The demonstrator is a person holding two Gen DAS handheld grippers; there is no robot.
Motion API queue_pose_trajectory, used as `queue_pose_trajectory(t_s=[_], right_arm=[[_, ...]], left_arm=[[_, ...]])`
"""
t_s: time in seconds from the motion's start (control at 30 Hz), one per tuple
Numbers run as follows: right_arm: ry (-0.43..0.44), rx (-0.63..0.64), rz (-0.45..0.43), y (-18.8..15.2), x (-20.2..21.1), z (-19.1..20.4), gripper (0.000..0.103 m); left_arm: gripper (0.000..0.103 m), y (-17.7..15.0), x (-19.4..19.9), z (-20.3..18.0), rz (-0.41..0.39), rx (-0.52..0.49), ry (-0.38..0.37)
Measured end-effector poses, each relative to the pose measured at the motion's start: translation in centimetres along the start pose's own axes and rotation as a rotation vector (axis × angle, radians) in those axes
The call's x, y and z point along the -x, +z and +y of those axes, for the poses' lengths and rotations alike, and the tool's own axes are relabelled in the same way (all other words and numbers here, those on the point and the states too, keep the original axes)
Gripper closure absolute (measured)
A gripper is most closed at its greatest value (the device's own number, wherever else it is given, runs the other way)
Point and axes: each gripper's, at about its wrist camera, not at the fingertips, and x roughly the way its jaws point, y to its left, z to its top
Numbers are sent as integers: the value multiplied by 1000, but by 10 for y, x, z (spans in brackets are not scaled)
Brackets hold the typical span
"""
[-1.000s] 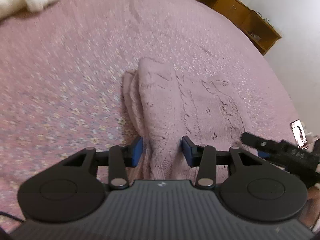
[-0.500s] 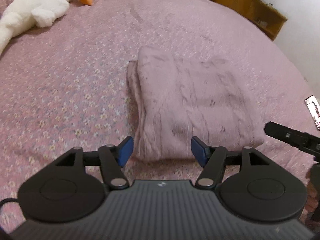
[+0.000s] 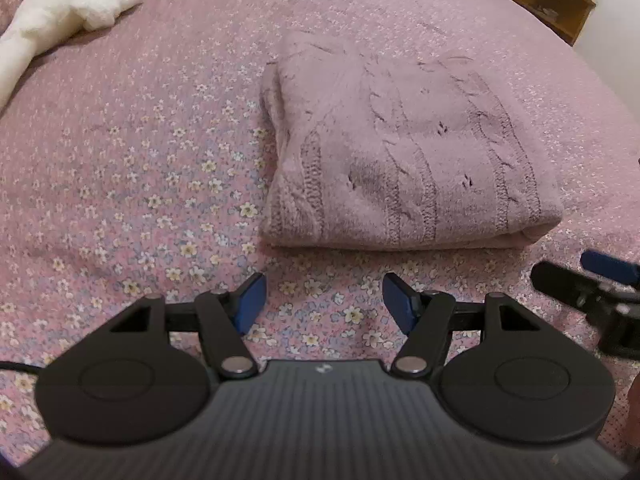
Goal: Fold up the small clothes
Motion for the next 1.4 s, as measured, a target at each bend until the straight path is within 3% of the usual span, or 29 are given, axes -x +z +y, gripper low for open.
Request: queue_pose_trajectory(t_s=[0.17, 0.8, 1.4], right_arm=[[16, -4, 47, -6, -8, 5, 0], [8, -5, 62, -8, -16, 6, 0], [12, -10, 67, -8, -17, 6, 0]], left_arm=[[37, -1, -3, -2, 20, 8, 10], [37, -5, -8, -13, 31, -31, 67], [37, -8, -7, -16, 30, -47, 68]])
